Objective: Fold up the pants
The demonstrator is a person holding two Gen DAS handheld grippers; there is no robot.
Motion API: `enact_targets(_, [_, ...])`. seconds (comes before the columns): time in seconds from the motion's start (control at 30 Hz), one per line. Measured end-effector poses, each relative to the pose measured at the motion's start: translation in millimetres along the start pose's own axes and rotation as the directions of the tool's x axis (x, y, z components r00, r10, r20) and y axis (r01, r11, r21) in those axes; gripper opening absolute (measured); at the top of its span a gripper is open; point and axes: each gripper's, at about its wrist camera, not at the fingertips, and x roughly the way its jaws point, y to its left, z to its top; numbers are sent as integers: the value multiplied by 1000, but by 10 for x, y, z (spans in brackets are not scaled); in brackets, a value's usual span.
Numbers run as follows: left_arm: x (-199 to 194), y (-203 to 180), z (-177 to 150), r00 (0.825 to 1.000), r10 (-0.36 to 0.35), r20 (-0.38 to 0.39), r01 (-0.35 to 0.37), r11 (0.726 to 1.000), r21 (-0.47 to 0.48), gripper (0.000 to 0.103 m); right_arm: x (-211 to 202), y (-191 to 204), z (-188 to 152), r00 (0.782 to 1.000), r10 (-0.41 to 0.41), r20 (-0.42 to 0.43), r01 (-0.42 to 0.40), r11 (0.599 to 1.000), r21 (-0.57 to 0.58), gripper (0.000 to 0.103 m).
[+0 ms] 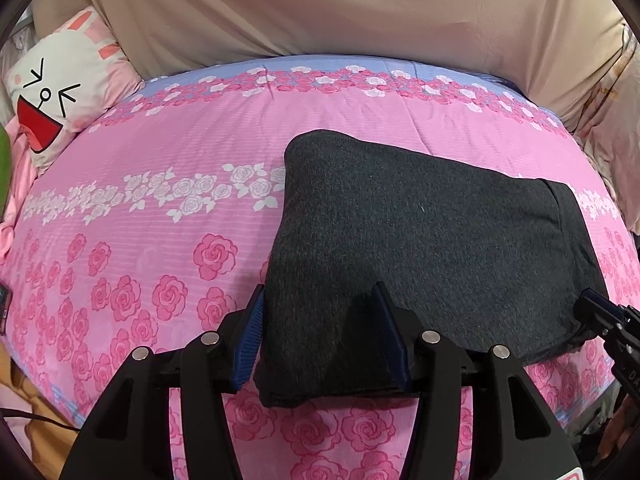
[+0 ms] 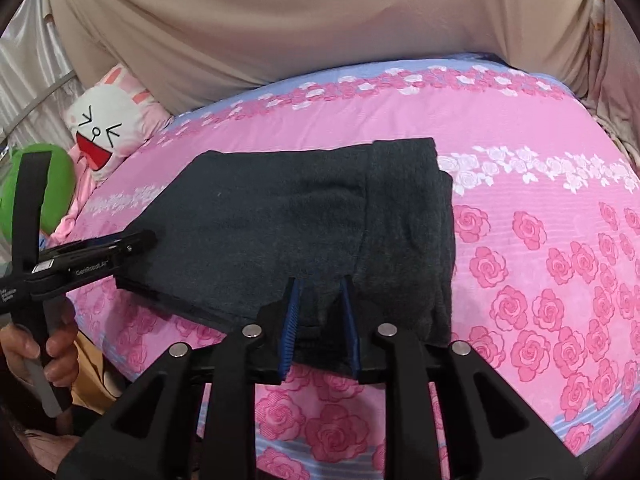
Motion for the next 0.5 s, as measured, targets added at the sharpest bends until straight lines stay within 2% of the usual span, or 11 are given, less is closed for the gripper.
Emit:
enact_targets(0.03, [-3, -5, -5, 1000, 3, 1, -3, 1000, 1, 51, 82, -27, -42, 1000, -5, -24, 5, 1000, 6, 21])
enact_targets(0.1, [-16, -26, -18, 1000, 14, 5, -14, 1000, 5, 51, 85, -44, -61, 1000, 4, -12, -4, 1000, 16, 20])
enact_targets(0.23, [-96, -11, -38, 1000, 9, 16, -9, 1000, 0, 52, -145, -83, 8, 999, 37, 35, -38, 998, 55, 22])
enact_targets(0.27, [-160, 55, -36, 999, -34, 34, 35, 999, -26, 61, -205, -126, 16, 998, 43, 50, -46, 996, 72, 34])
enact_targets(0.3, [-209, 144, -33, 995, -91, 49, 94, 994, -61, 68, -259, -188, 16, 997, 43, 65, -49, 994, 93, 54])
enact_targets(0.33, [-237, 277, -35, 985, -160, 64, 166, 980, -113, 79, -300, -289, 7, 996, 42, 79, -52, 991, 122, 62])
enact_targets(0.37, [-235, 374, -41, 977, -201, 71, 210, 966, -154, 84, -296, -418, -11, 997, 35, 71, -46, 987, 157, 71])
enact_targets(0.4, [-184, 513, -46, 966, -248, 68, 257, 943, -212, 84, -258, -527, -32, 998, 30, 54, -40, 981, 190, 73])
enact_targets(0.5, [58, 737, -46, 957, -289, 28, 283, 908, -310, 84, -100, -759, -89, 998, 62, 13, -64, 958, 281, 73])
